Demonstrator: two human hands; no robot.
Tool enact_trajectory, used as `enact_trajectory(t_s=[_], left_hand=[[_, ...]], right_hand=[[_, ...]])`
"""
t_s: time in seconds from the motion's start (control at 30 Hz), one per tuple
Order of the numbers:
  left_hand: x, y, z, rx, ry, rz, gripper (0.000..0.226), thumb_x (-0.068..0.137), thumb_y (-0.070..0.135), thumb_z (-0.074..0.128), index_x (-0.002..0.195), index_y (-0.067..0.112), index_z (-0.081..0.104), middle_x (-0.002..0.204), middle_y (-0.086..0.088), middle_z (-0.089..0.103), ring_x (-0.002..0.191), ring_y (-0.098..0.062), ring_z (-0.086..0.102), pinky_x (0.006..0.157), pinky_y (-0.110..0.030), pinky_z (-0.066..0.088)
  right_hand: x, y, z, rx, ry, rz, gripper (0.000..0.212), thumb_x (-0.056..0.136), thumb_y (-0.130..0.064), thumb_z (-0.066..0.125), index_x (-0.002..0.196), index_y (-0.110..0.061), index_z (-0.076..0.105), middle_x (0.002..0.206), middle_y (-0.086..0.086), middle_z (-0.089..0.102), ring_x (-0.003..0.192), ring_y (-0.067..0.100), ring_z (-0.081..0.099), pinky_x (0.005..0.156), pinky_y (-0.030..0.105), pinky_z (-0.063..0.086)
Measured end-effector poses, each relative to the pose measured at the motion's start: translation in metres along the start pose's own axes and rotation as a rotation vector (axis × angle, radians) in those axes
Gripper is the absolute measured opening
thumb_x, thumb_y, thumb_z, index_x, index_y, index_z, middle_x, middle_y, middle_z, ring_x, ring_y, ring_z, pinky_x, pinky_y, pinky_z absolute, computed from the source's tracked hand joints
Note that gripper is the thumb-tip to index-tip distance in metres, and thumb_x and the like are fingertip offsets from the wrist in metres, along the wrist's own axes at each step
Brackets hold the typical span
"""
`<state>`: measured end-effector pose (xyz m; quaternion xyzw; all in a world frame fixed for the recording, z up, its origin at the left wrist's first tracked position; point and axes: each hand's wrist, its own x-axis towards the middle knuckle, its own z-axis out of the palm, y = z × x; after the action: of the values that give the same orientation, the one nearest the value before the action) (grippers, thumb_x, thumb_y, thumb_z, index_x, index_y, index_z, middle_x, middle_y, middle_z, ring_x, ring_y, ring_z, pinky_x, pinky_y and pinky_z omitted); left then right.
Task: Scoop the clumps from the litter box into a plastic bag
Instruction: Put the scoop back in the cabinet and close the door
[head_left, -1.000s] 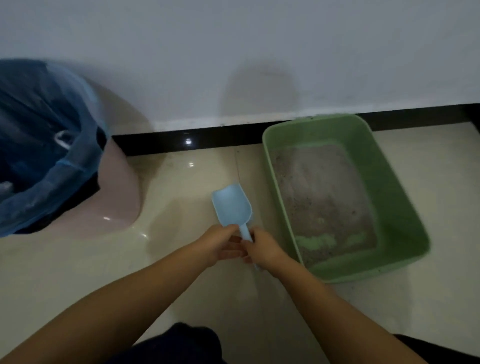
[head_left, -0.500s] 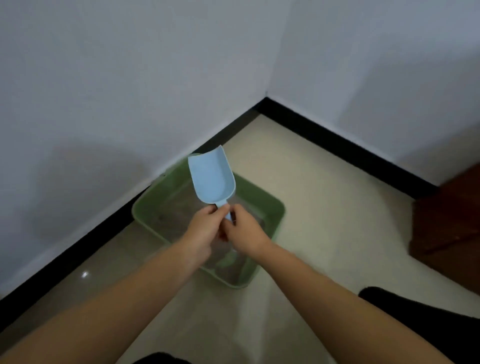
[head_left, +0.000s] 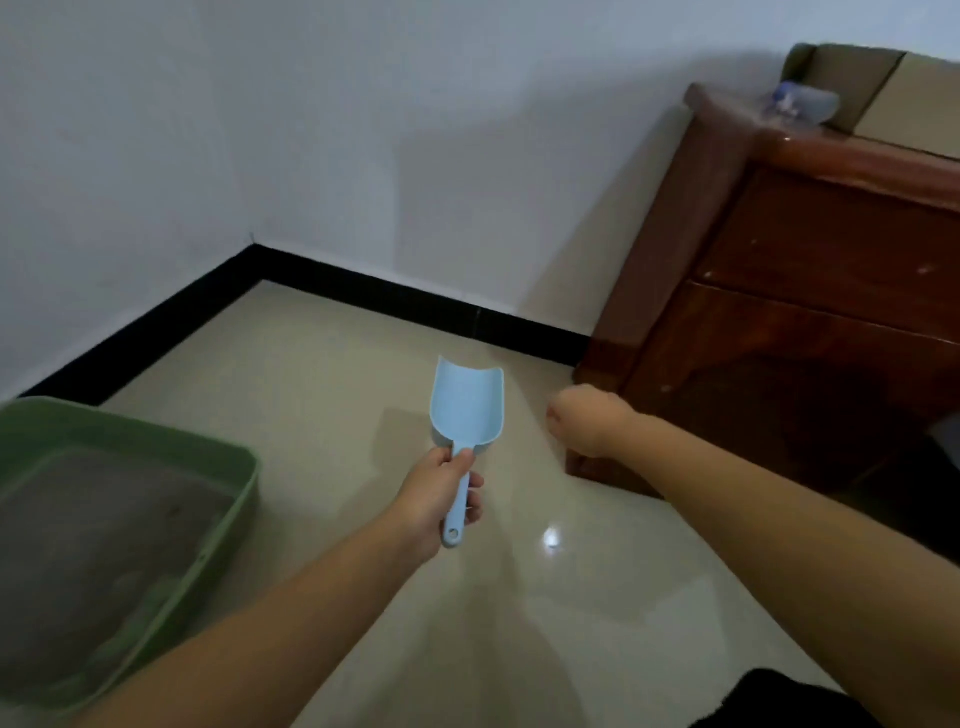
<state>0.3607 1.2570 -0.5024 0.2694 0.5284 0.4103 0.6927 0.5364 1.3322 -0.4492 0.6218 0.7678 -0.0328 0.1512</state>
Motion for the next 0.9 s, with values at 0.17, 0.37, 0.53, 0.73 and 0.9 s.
enact_trajectory(t_s=[0.17,0.37,0.53,0.73,0.9], left_hand=[[0.034,-0.028,0.101,0.166,-0.009,-0.006,0.017,0.098,0.022,0.046,0.1,0.007,0.054,0.072,-0.006,0.049,0.052,-0.013,0.04,0.043,-0.022,0.037],[0.049,-0.042,0.16,0.232,0.08,0.047,0.02,0.096,0.026,0.047,0.096,0.007,0.054,0.075,-0.007,0.051,0.054,-0.015,0.043,0.048,-0.024,0.039],[0.053,-0.05,0.182,0.267,0.12,0.047,0.02,0.097,0.025,0.047,0.1,0.007,0.055,0.073,-0.006,0.051,0.053,-0.014,0.043,0.048,-0.024,0.039],[0.058,-0.047,0.194,0.221,0.167,0.082,0.015,0.097,0.024,0.046,0.094,0.012,0.054,0.071,-0.004,0.048,0.053,-0.013,0.041,0.048,-0.024,0.037],[0.055,-0.036,0.189,0.286,0.152,0.124,0.016,0.097,0.025,0.045,0.089,0.013,0.052,0.073,-0.004,0.047,0.053,-0.013,0.04,0.048,-0.023,0.037]], right_hand=[[0.016,0.136,0.006,-0.359,0.262,-0.079,0.048,0.095,-0.015,0.04,0.142,-0.013,0.033,0.149,0.01,0.032,0.142,0.026,0.02,0.115,0.052,-0.002],[0.011,0.192,0.015,-0.826,0.31,-0.302,0.063,0.093,-0.027,0.047,0.148,-0.014,0.019,0.158,0.012,0.009,0.146,0.03,-0.003,0.103,0.062,-0.019],[0.019,0.191,0.004,-0.947,0.409,-0.358,0.055,0.093,-0.029,0.049,0.144,-0.012,0.033,0.151,0.013,0.027,0.143,0.034,0.013,0.104,0.063,-0.015],[0.023,0.182,-0.001,-1.011,0.422,-0.389,0.047,0.093,-0.031,0.051,0.136,-0.015,0.046,0.144,0.012,0.035,0.136,0.033,0.026,0.111,0.061,-0.003],[0.012,0.16,0.0,-0.999,0.445,-0.366,0.036,0.093,-0.032,0.046,0.121,-0.011,0.056,0.121,0.01,0.048,0.116,0.029,0.04,0.109,0.046,0.024]])
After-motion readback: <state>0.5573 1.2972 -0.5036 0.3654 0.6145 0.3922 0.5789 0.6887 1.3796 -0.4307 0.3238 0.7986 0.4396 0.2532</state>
